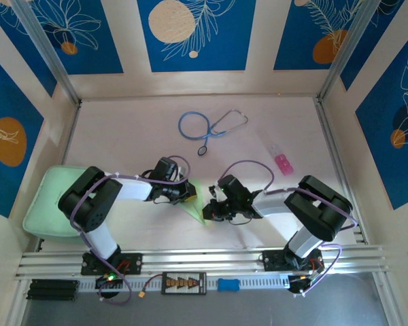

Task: Fold a paper plane with a square sheet of paper (pick it up from the middle)
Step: Fourth fold the wing at the center of the table.

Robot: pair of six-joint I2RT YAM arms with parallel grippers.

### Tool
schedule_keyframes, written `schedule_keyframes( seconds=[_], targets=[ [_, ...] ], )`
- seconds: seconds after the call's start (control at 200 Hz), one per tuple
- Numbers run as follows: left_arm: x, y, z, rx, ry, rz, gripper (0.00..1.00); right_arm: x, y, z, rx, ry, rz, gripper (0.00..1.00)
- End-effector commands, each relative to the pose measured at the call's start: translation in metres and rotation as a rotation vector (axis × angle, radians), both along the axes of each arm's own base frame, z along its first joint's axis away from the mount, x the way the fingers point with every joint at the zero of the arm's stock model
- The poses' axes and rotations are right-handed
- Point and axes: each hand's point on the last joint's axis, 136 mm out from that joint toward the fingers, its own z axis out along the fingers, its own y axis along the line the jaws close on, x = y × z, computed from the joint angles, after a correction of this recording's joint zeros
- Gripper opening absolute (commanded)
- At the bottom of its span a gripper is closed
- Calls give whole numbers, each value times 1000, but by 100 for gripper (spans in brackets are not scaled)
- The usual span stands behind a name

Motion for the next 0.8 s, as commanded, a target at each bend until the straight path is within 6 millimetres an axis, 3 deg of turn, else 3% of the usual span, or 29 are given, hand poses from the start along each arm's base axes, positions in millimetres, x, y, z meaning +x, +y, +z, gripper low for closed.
schedule_keyframes(
  seconds=[0.0, 0.32, 0.61, 0.795],
  targets=[
    [-10, 14, -23, 70, 59, 29, 12, -27, -13, -12, -57, 89, 36, 9],
    [-11, 15, -24, 74, 61, 30, 12, -34, -19, -14, -68, 104, 40, 12],
    [-11, 15, -24, 75, 61, 28, 12, -45, -28, -30, -132, 152, 37, 6],
    [-11, 16, -24, 77, 65, 32, 12, -46, -30, -27, -142, 151, 29, 10]
  ],
)
